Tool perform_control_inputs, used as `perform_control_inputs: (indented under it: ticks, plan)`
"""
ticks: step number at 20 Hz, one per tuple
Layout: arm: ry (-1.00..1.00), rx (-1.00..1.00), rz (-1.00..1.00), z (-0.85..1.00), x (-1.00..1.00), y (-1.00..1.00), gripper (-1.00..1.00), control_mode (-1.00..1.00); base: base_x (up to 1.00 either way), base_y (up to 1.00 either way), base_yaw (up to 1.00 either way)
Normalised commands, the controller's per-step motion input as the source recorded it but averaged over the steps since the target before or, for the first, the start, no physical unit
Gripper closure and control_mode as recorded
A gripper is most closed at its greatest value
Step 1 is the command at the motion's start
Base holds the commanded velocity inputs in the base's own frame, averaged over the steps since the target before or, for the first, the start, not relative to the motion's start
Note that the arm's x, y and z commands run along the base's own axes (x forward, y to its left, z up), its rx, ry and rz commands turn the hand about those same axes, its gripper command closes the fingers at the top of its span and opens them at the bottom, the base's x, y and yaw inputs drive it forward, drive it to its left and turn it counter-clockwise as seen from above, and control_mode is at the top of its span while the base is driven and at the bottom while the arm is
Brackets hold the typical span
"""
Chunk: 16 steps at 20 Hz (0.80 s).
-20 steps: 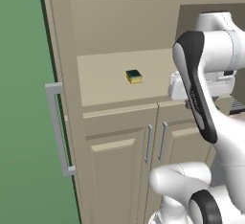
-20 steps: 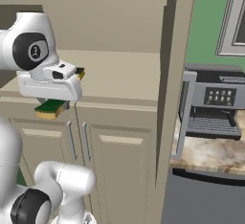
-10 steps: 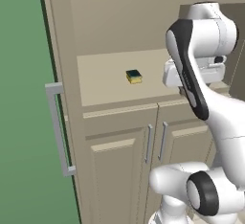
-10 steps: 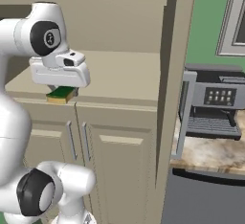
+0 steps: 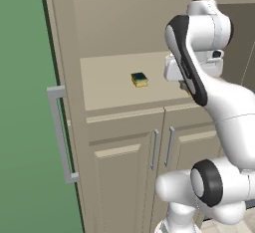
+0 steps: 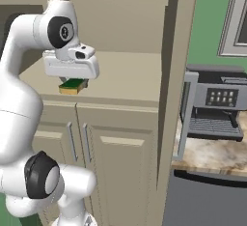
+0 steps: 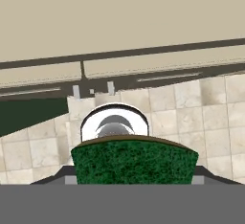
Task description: Pick up the sponge and sponge from the sink, and place them back in the cabinet, and close the cabinet doors.
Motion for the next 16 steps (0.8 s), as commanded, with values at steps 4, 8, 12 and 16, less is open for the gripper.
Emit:
perform_control_inputs:
  ticks: [4,8,12,16]
  plan:
    - [0.0,0.0,0.0,-0.05,0.33,-0.07,1.0,-1.0,0.0,0.0,0.0]
    - [0.0,0.0,0.0,-0.09,0.38,-0.04,1.0,-1.0,0.0,0.0,0.0]
    - [0.0,0.0,0.0,-0.11,0.35,-0.03,1.0,-1.0,0.0,0.0,0.0]
    - [0.0,0.0,0.0,-0.21,0.27,0.0,1.0,-1.0,0.0,0.0,0.0]
